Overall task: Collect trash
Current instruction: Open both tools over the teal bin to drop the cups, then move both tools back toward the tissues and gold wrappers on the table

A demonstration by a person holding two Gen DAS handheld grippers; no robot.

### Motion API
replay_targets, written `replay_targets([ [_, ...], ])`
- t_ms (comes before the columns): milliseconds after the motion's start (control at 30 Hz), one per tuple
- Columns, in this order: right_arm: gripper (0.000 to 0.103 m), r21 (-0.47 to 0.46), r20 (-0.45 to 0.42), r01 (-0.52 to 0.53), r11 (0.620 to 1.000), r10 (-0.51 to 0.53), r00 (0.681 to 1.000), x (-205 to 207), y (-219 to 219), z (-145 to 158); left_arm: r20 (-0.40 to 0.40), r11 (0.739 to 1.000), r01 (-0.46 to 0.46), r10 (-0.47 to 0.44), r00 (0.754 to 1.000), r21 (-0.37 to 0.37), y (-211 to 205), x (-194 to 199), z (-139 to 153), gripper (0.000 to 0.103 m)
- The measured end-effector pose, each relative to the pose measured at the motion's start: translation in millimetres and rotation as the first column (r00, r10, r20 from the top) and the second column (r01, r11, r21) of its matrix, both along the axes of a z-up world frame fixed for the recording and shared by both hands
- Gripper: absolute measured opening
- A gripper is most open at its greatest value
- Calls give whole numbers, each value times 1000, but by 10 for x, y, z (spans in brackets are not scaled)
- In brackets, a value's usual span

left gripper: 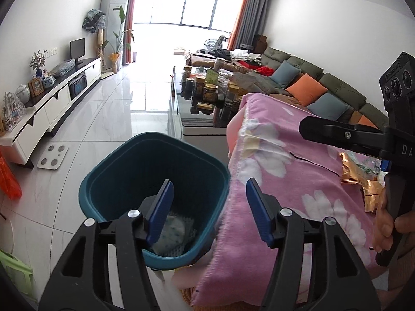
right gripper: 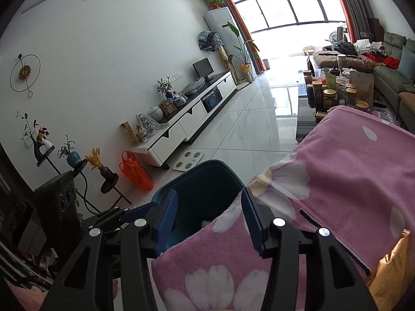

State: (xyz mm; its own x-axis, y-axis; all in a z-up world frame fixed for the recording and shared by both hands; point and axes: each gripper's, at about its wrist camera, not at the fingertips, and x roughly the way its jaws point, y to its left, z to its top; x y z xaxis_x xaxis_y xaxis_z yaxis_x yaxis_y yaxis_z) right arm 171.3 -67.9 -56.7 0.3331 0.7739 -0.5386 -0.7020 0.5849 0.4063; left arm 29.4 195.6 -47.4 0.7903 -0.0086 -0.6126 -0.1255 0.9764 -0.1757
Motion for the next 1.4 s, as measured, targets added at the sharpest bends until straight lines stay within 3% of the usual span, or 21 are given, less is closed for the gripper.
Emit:
replay_targets([
  [167, 52, 8, 78, 86, 996, -86, 993, -178, -524, 145, 33, 990, 139, -139, 990, 1, -496, 17, 104, 62],
  [367, 52, 17, 118, 245, 969, -245, 962, -332, -1240, 209, 30, 958, 287, -287, 958, -8, -1052, 85, 91, 62],
  [567, 52, 6, 159, 435, 901, -430, 889, -514, -2014, 213, 23, 903, 429, -429, 903, -2, -1579, 78, 42, 62],
  [733, 52, -2, 143, 563, 826, -557, 818, -591, -2548, 114, 4, 860, 510, -510, 860, -2, -1939, 123, -5, 62],
  [967, 52, -25, 105, 613, 790, -608, 787, -654, -2885, -134, -34, 858, 511, -513, 858, -54, -2064, 367, -86, 62],
  [1233, 55, -71, 63, 606, 793, -602, 796, -583, -2906, -349, -83, 880, 466, -474, 877, -95, -2011, 669, -115, 65],
  [1400, 56, -88, 69, 599, 796, -595, 800, -569, -2866, -403, -83, 876, 465, -476, 875, -127, -2002, 789, -93, 65],
])
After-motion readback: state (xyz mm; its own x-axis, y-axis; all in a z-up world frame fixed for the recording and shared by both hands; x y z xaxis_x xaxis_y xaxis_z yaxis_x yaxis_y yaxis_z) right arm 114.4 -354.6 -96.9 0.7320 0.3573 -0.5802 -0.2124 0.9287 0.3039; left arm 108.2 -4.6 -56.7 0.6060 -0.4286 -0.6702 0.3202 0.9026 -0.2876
